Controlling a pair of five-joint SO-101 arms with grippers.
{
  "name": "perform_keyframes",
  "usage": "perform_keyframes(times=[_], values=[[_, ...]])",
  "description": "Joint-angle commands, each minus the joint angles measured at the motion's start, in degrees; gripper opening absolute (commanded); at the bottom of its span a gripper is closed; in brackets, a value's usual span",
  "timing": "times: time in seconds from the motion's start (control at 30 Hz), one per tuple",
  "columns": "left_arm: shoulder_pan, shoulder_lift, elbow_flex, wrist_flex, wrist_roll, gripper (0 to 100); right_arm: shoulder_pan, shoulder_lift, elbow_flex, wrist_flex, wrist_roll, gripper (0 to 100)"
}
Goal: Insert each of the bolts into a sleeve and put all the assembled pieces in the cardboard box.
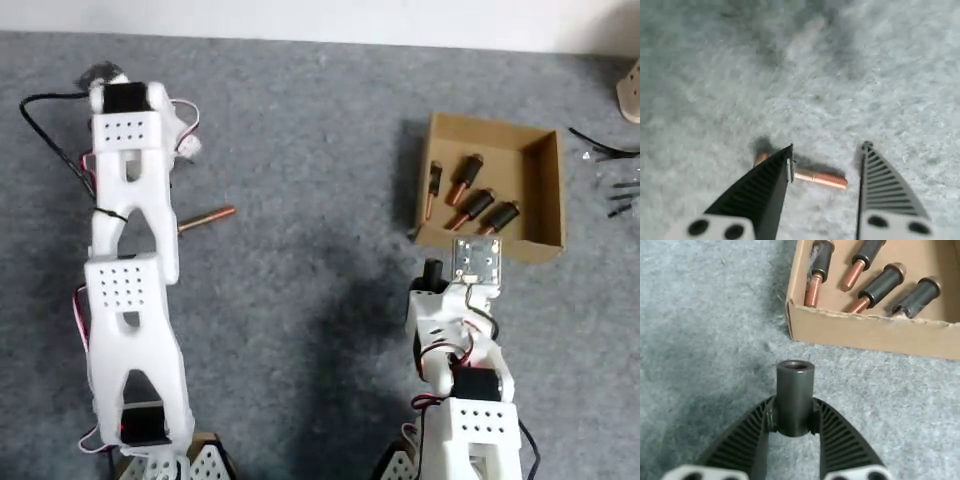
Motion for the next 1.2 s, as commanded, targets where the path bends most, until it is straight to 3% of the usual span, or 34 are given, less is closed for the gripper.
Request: perform_keyframes(times=[0.0, 0.17, 0.33, 0.8, 0.97, 1.17], values=[[2.07, -8.4, 6.2, 1.05, 6.95, 21, 0.57, -0.66, -0.13, -1.63, 0.53, 0.5], [4.97, -12.44, 18.07, 1.05, 12.31, 21, 0.57, -0.66, -0.13, -1.63, 0.53, 0.5], [8.57, -13.67, 23.25, 0.97, 12.84, 21, 0.57, -0.66, -0.13, -1.63, 0.53, 0.5], [8.84, -14.02, 23.96, 0.62, 28.48, 21, 0.57, -0.66, -0.13, -1.63, 0.53, 0.5], [5.76, -10.15, 23.78, -4.31, 34.29, 21, 0.57, -0.66, -0.13, -1.63, 0.53, 0.5], [4.62, -3.3, 23.69, -6.33, 34.81, 21, 0.57, -0.66, -0.13, -1.63, 0.53, 0.5]])
